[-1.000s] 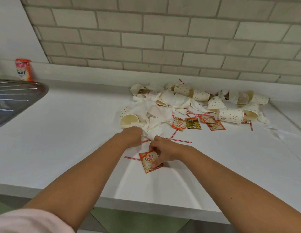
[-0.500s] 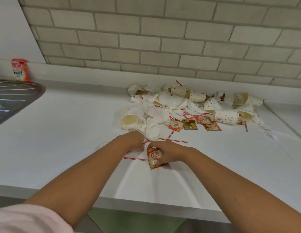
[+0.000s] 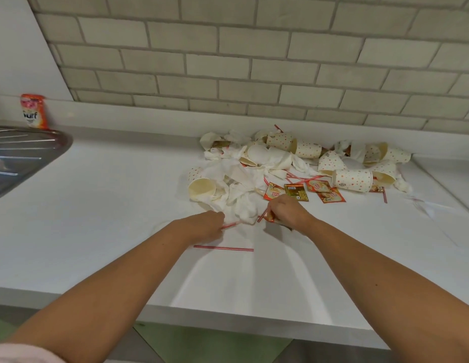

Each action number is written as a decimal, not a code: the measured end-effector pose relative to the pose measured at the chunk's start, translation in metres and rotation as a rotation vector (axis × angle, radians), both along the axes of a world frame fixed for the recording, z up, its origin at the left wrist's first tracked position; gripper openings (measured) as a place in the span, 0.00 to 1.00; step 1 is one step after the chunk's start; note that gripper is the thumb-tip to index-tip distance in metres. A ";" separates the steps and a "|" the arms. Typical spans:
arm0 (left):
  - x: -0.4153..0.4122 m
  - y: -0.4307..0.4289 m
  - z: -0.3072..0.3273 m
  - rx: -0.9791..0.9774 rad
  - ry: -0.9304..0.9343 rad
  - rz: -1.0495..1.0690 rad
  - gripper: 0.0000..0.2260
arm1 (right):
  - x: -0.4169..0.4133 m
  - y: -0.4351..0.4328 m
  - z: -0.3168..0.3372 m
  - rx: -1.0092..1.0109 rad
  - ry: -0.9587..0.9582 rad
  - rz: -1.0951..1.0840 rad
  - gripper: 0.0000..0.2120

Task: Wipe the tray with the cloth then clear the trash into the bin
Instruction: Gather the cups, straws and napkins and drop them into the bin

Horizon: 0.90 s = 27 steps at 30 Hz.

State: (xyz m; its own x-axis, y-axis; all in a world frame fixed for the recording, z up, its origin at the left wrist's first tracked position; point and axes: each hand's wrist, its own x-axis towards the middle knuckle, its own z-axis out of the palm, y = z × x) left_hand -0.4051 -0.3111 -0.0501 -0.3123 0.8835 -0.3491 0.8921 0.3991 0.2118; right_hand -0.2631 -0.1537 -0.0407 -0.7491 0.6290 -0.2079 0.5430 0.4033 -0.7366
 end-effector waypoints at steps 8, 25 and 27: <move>-0.002 -0.006 -0.003 -0.067 -0.093 0.022 0.17 | 0.001 0.008 -0.015 0.501 -0.405 0.160 0.19; 0.010 -0.006 0.005 -0.065 -0.087 -0.057 0.07 | 0.005 0.000 -0.004 0.521 -0.590 0.292 0.11; 0.011 -0.005 0.005 -0.103 -0.046 -0.061 0.06 | 0.012 0.002 -0.003 0.472 -0.613 0.277 0.10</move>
State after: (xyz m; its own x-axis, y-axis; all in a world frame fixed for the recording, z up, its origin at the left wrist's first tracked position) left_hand -0.3940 -0.3166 -0.0451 -0.2403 0.8594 -0.4514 0.9058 0.3657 0.2141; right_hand -0.2512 -0.1519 -0.0437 -0.7294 0.5617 -0.3904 0.6294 0.7747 -0.0614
